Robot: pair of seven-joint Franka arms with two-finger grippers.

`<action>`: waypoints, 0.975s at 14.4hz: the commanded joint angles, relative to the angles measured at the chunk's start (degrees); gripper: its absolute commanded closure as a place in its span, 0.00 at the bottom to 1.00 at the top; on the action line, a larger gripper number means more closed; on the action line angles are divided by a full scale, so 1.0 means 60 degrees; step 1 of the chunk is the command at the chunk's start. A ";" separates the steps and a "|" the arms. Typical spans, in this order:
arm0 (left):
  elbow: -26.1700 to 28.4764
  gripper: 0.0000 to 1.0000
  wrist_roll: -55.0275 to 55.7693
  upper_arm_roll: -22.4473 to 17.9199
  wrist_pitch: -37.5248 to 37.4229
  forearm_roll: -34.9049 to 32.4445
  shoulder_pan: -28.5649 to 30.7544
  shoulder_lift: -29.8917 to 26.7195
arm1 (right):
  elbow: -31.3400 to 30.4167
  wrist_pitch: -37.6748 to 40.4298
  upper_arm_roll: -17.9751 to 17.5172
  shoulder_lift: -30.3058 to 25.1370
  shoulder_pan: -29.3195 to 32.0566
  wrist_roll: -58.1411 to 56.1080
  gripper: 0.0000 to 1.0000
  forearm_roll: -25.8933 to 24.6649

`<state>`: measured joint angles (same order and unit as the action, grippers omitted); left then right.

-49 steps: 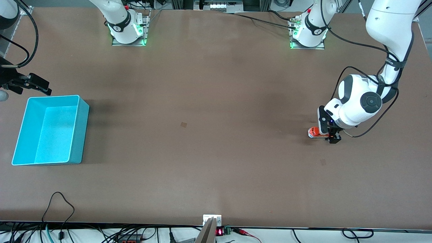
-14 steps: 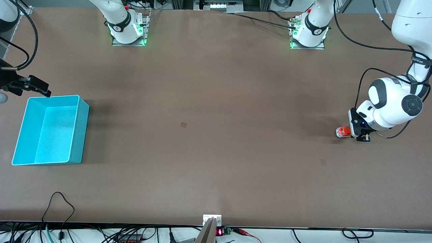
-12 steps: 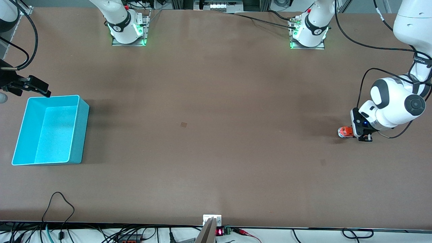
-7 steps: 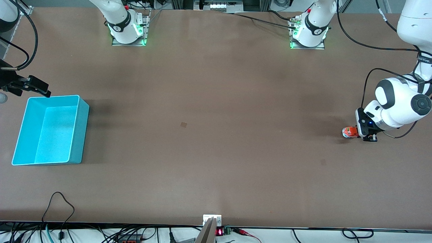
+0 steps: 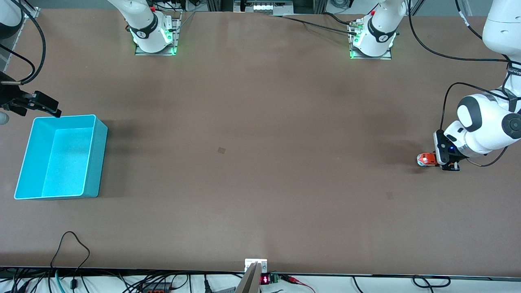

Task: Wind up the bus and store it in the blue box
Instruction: 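Drag the bus backward along the table with the left gripper to wind it, then open the left gripper, releasing the bus to drive toward the blue box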

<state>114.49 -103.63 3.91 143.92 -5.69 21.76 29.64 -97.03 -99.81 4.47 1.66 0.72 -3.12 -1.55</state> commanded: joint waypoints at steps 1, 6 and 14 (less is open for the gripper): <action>-0.0375 0.00 -0.0249 0.0021 0.0257 -0.0135 0.0108 0.0686 | 0.0030 -0.0020 -0.0057 -0.0028 0.0070 0.0051 0.00 0.0009; -0.0361 0.00 -0.0117 0.0080 -0.0020 -0.0135 0.0108 0.0306 | 0.0030 -0.0020 -0.0071 -0.0013 0.0070 0.0051 0.00 0.0009; -0.0361 0.00 0.0088 0.0109 -0.0329 -0.0120 0.0064 0.0173 | 0.0030 -0.0020 -0.0071 -0.0013 0.0070 0.0051 0.00 0.0009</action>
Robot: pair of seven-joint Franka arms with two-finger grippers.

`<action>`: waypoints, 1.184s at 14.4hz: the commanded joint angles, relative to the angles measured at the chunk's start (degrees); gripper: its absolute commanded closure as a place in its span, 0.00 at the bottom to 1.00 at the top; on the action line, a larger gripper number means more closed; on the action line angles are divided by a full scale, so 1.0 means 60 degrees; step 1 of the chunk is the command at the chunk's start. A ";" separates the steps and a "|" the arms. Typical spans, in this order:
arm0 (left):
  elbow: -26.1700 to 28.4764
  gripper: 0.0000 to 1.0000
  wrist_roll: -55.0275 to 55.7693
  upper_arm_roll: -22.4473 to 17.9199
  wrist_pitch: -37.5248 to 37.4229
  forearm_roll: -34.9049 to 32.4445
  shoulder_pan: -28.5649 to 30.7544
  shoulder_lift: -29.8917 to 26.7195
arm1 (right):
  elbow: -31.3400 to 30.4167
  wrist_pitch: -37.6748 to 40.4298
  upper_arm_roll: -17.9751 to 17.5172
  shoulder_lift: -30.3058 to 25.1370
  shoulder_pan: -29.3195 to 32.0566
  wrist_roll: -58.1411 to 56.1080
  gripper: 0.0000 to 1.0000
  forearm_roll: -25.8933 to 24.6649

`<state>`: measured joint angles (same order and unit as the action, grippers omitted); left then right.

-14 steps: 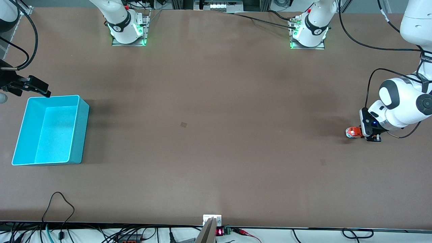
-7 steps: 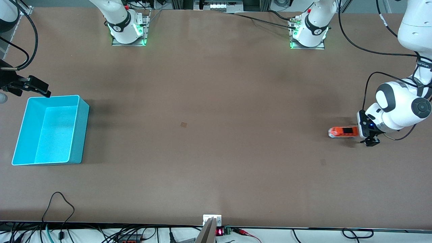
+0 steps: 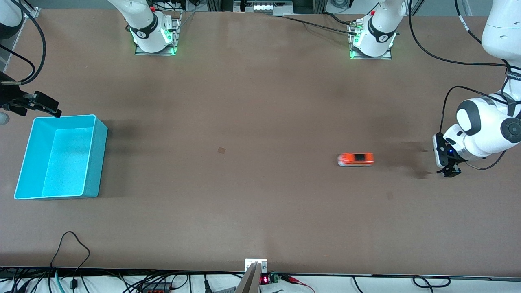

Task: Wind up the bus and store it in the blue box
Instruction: 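Open the left gripper, releasing the bus to drive toward the blue box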

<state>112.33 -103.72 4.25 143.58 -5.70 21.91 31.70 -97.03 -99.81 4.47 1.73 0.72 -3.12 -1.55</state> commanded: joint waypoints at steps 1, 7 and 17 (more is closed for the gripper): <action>-0.0002 0.00 0.0177 0.0053 -0.0272 -0.0135 0.0039 -0.0172 | 0.0030 -0.0020 -0.0071 -0.0024 0.0070 0.0051 0.00 0.0009; 0.0013 0.00 0.0441 0.0068 -0.0404 -0.0135 0.0024 -0.0201 | 0.0030 -0.0020 -0.0071 -0.0024 0.0084 0.0051 0.00 0.0009; 0.0013 0.00 0.0515 0.0083 -0.0507 -0.0120 0.0024 -0.0201 | 0.0044 -0.0225 -0.0057 -0.0039 0.0070 0.0051 0.00 0.0009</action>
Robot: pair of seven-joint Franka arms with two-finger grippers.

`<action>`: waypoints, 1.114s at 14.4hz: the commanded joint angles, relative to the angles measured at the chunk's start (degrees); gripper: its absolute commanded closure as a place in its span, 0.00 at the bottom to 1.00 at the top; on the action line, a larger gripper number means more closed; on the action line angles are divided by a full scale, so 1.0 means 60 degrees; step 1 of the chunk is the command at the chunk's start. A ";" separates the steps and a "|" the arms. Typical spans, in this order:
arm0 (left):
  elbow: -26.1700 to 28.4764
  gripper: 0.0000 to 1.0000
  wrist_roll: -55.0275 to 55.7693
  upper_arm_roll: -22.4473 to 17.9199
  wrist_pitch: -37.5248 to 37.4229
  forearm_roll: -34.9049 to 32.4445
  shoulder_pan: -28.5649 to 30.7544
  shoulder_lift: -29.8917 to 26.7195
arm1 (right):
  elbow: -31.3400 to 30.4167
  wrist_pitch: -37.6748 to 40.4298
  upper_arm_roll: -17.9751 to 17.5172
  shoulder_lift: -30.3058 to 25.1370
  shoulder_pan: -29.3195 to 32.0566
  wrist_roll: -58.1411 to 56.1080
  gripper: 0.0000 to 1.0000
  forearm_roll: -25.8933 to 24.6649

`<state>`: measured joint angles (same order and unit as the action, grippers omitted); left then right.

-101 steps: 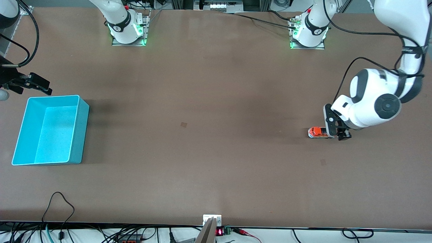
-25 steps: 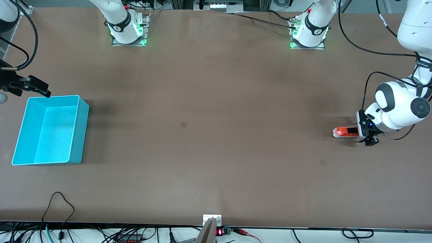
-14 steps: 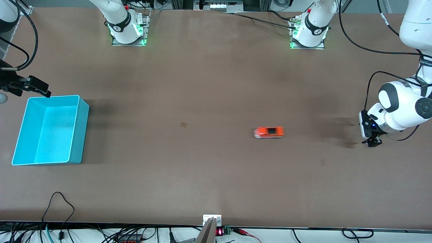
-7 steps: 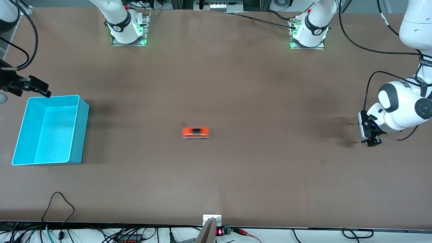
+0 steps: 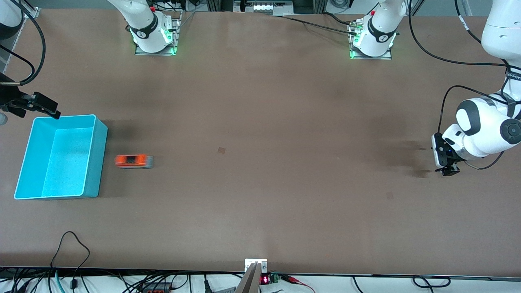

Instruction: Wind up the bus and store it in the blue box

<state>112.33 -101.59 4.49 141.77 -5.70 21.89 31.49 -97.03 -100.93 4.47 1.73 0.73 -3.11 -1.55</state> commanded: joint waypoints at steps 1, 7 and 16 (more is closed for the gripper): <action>0.0013 0.00 0.0160 0.0043 -0.0206 -0.0120 0.0013 -0.0165 | 0.0044 -0.0052 -0.0057 -0.0039 0.0069 0.0065 0.00 0.0009; 0.0013 0.00 0.0538 0.0043 -0.0570 -0.0120 0.0028 -0.0383 | 0.0059 -0.0053 -0.0042 0.0062 0.0171 0.0065 0.00 0.0258; -0.1387 0.00 0.4976 0.0963 -0.5824 -0.0149 -0.0031 -0.2421 | 0.0044 -0.0345 -0.0086 0.0780 0.0158 -0.0067 0.00 0.0286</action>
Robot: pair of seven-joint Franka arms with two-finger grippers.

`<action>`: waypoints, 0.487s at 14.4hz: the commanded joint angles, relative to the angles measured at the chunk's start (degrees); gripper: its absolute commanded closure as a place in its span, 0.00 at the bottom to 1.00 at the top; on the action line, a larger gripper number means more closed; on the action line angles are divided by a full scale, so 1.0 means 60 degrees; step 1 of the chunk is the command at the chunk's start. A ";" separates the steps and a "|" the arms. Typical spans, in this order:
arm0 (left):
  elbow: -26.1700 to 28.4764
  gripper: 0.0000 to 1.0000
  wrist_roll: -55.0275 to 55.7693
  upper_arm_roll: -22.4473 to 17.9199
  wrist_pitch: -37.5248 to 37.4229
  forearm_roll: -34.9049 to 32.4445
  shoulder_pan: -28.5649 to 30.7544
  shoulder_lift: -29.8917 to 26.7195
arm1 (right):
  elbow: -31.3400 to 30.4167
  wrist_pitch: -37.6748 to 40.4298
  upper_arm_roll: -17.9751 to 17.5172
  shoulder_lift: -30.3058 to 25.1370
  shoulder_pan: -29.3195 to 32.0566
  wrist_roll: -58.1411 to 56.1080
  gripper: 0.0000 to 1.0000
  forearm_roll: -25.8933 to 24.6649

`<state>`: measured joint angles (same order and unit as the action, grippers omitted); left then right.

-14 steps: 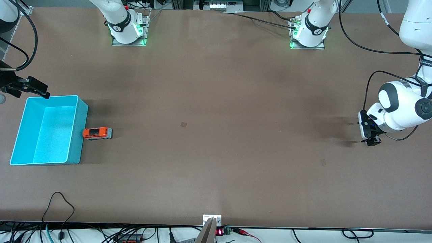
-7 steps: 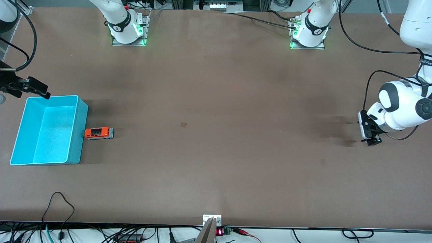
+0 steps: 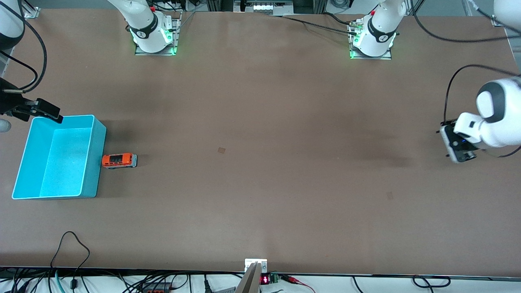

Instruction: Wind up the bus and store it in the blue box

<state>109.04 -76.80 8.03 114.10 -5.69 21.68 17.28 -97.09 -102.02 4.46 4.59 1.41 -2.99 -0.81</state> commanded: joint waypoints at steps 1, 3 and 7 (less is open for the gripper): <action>-0.1439 0.00 0.1151 0.0565 -0.1973 -0.0164 -0.0039 -0.0024 | 0.0040 -0.0165 -0.0128 0.0450 0.0014 -0.0087 0.00 0.0382; -0.2291 0.00 0.2276 0.0610 -0.3366 -0.0208 -0.0433 -0.0024 | 0.0054 -0.0223 -0.0143 0.0554 -0.0030 -0.0101 0.00 0.0706; -0.3476 0.00 0.4942 0.0800 -0.5636 -0.0604 -0.1094 -0.0185 | 0.0069 -0.0442 -0.0158 0.1183 -0.0220 -0.0524 0.00 0.0721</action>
<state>93.77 -53.69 12.11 87.01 -7.66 16.17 15.65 -97.17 -103.95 3.63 9.81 0.63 -3.72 2.52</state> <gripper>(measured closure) 0.000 0.000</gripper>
